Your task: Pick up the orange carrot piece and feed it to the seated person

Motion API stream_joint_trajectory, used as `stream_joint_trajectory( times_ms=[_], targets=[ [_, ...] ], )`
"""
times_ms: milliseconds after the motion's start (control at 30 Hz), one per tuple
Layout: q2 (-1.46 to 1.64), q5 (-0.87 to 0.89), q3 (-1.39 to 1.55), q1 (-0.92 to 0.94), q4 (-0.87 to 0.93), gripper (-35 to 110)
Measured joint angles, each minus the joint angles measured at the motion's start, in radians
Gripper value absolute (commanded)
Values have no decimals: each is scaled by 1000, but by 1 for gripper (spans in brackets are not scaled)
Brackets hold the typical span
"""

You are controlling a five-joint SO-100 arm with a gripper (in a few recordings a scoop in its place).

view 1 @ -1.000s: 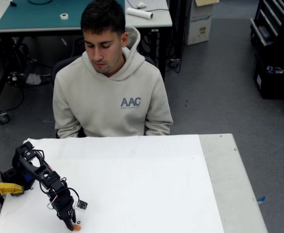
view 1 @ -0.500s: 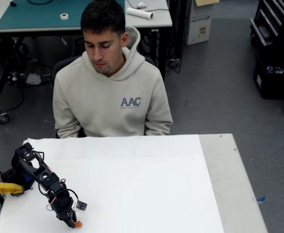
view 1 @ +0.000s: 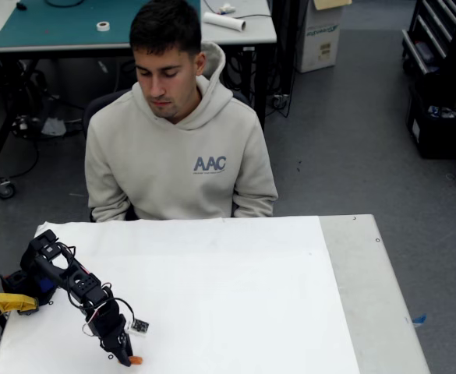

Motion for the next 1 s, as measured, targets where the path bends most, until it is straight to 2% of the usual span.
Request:
stream_joint_trajectory(
  times_ms=[667, 1000],
  targets=[
    [63, -744, -436, -426, 0, -3],
    [-140, -824, -874, -690, 0, -3]
  ],
)
